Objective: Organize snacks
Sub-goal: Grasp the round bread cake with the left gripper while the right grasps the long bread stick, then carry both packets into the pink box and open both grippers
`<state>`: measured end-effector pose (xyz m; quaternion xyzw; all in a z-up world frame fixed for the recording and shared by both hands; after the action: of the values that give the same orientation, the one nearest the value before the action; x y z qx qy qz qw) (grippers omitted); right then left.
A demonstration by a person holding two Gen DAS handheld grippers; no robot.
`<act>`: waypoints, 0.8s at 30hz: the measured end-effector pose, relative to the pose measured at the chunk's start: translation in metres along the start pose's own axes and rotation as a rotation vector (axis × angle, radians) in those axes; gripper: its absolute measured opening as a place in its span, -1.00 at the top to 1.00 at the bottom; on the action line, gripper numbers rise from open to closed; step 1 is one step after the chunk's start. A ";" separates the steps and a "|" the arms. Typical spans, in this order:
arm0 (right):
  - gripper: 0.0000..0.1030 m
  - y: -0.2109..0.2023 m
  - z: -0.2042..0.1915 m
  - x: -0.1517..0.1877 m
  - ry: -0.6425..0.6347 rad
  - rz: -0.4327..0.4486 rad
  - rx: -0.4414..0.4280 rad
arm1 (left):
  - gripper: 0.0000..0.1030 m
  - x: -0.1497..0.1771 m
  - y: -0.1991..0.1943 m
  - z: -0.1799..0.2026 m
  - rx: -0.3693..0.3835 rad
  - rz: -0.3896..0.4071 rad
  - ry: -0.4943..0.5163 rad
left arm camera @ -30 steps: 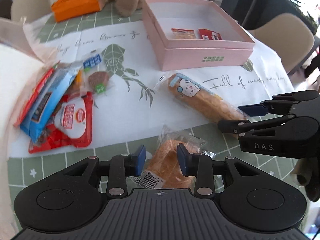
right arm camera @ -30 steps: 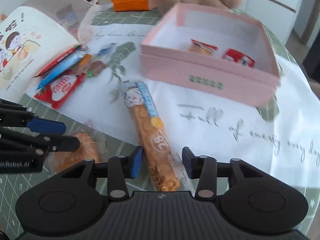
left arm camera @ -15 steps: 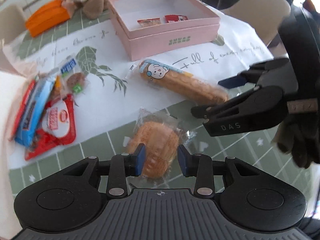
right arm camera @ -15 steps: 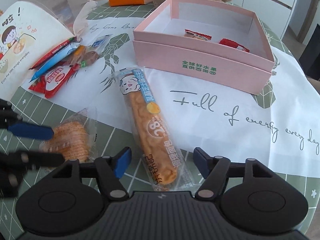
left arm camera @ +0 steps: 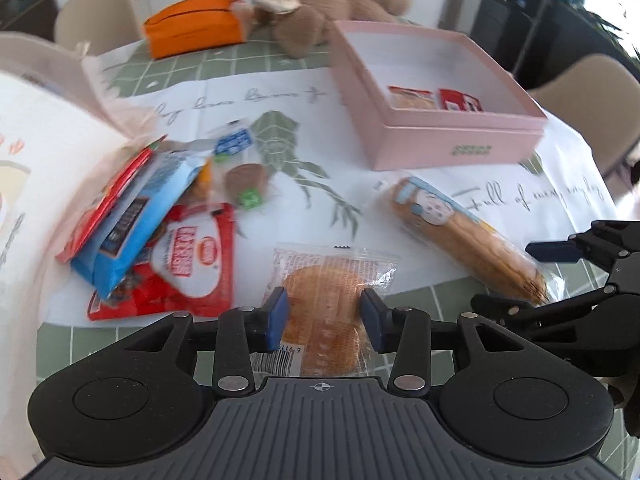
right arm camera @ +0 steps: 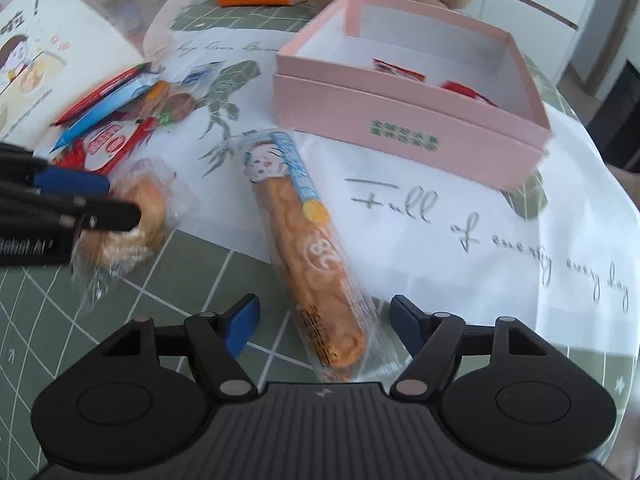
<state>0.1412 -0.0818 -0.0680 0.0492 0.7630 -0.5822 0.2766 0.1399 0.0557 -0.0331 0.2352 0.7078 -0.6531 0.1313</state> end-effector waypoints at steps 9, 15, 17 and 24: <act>-0.22 0.017 -0.010 -0.053 0.001 0.074 -0.020 | 0.07 0.010 -0.007 -0.001 0.024 -0.025 0.019; 0.43 0.015 -0.022 -0.049 0.007 0.010 -0.110 | 0.07 0.017 -0.010 0.003 0.055 -0.022 0.072; 0.44 0.009 -0.020 -0.039 0.041 -0.017 -0.133 | -0.02 0.018 -0.007 0.003 0.054 -0.024 0.078; 0.44 -0.006 0.000 -0.011 0.026 -0.025 -0.056 | -0.29 0.020 0.015 0.005 0.039 -0.067 0.037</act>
<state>0.1482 -0.0807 -0.0573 0.0395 0.7830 -0.5635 0.2604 0.1302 0.0544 -0.0566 0.2259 0.7048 -0.6662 0.0920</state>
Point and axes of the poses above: each gripper's, at about its wrist camera, not at the fingertips, and y roughly the way its jaws point, z to its right, x to its underside, the point moved 10 cm from there along y, roughly the way its jaws point, and after that the axes turned 10 degrees about -x, right-handed, at the moved point
